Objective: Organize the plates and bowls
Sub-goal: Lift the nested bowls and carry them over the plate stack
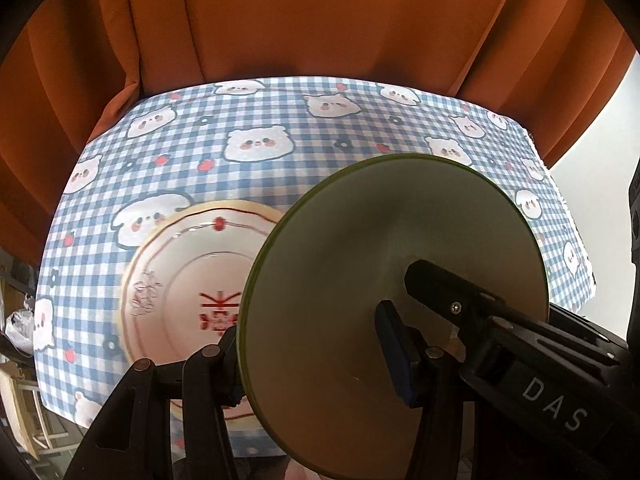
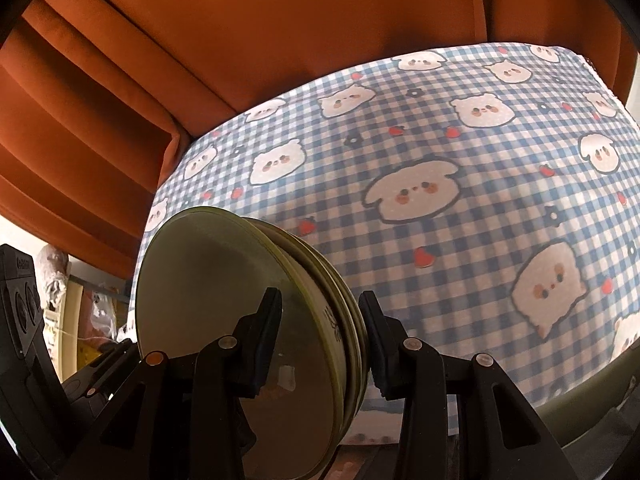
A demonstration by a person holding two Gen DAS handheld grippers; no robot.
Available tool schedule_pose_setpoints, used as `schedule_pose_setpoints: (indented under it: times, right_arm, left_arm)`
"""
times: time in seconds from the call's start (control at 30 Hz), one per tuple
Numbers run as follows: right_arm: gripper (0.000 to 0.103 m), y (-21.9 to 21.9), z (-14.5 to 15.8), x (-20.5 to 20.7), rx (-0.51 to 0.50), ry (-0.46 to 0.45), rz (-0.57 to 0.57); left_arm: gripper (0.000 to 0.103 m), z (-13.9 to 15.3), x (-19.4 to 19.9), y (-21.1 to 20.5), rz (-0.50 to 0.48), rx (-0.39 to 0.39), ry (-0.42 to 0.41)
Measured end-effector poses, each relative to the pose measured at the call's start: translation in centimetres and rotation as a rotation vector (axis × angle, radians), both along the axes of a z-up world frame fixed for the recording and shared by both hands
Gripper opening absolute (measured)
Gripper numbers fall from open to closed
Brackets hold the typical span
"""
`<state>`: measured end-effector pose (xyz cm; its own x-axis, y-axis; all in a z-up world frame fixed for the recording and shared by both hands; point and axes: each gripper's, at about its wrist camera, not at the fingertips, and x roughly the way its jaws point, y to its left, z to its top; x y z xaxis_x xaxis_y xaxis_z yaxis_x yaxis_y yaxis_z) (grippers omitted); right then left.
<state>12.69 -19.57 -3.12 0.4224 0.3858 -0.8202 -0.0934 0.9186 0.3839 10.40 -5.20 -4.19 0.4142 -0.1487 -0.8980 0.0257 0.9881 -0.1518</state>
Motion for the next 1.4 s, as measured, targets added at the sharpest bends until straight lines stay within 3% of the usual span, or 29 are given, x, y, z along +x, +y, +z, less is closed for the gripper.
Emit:
schedule_pose_setpoints:
  times: [0.63,1.1,1.4]
  right_arm:
    - [0.043,10.0,-1.3,-0.2,-0.025,0.038,-0.013]
    - [0.043,12.3,-3.4,1.9,-0.052,0.114,-0.004]
    - [0.043,12.1,-3.9,3.2,-0.074,0.113,0.018]
  left_arm:
    - [0.054,-1.9,-0.4,9.6,-0.012,-0.030,0.043]
    - [0.054,-4.2,1.5,11.3,-0.002,-0.045,0.126]
    - [0.054,-4.6,2.4,11.0,-0.010,-0.006,0.106]
